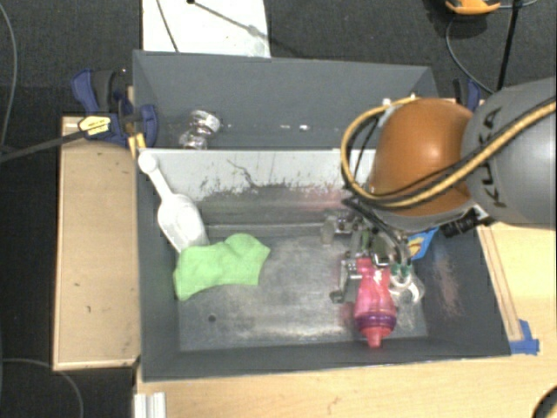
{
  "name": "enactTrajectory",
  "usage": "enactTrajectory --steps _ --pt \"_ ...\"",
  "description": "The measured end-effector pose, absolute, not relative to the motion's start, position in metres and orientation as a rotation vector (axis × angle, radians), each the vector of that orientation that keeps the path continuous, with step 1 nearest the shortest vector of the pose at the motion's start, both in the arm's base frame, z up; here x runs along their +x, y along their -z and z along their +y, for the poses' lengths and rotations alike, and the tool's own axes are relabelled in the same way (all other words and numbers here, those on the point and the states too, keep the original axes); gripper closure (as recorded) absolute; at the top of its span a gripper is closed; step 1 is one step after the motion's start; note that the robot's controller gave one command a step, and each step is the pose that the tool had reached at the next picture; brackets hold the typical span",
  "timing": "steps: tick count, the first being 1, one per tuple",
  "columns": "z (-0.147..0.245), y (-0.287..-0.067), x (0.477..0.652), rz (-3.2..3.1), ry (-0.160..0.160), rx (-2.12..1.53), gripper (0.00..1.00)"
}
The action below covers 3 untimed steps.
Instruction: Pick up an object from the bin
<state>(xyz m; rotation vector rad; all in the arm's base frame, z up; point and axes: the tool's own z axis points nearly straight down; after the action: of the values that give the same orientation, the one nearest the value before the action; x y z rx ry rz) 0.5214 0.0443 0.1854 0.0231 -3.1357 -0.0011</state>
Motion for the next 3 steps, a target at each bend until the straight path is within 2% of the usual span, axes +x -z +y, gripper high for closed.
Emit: enactTrajectory --steps 1,2,3 --pt "0.044 -0.19 0.523 -3.144 0.002 0.021 0.0" --pt "0.091 -0.159 0.521 -3.138 0.0 0.2 0.0" --pt "0.052 -0.143 0.512 -3.091 0.003 0.574 0.0"
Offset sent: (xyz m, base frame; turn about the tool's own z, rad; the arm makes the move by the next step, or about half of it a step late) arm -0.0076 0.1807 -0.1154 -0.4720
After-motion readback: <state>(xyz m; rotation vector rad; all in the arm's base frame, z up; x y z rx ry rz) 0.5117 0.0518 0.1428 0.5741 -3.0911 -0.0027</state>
